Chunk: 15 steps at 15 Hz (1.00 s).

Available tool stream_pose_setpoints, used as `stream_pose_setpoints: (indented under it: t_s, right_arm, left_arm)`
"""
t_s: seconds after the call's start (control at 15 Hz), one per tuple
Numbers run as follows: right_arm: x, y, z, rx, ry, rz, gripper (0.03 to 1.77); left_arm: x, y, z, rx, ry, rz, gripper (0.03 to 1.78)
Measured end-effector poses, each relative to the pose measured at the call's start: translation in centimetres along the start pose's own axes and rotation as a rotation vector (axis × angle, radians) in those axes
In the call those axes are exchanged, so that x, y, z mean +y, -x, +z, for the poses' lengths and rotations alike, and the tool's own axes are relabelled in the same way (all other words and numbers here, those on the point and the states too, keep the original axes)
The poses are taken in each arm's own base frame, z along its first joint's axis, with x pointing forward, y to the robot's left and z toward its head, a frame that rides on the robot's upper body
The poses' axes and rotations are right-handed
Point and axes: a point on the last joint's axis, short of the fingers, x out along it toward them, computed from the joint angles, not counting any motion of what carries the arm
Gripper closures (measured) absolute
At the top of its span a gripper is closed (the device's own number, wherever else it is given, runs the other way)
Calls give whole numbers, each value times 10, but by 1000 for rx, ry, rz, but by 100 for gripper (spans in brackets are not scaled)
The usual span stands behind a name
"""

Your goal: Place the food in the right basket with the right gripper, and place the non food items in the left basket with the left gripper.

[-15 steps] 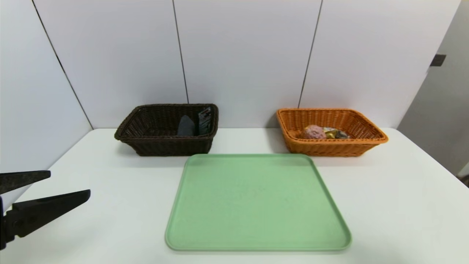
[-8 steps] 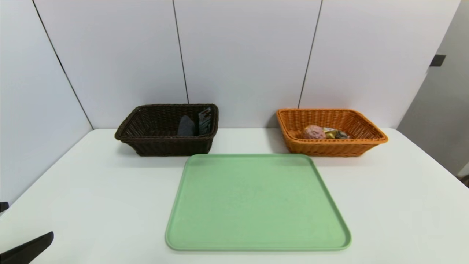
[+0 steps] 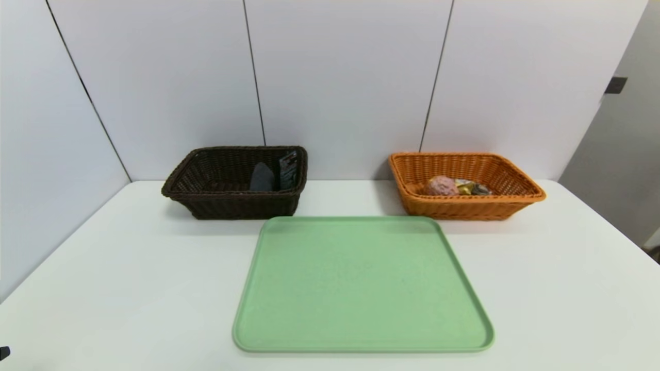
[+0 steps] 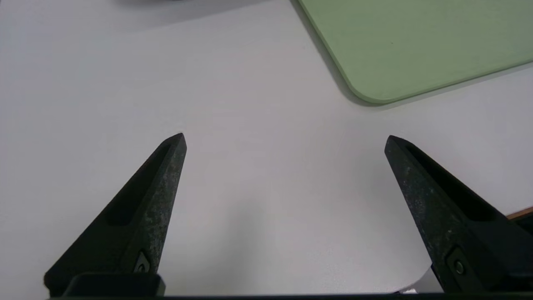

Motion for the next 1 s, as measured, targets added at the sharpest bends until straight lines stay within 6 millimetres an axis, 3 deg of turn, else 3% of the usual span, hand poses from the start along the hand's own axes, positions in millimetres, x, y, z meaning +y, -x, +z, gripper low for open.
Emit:
stream_pose_setpoints:
  t_s: [0.47,1.0]
  right_arm:
    - [0,-15,-26,-191,62,28,10]
    - [2,-47,-57,-341,80,52,10]
  left_arm:
    - [-1,-9,-29,-89,-9,39,12]
    - [-3,-18,-67,-170,-15,107,12]
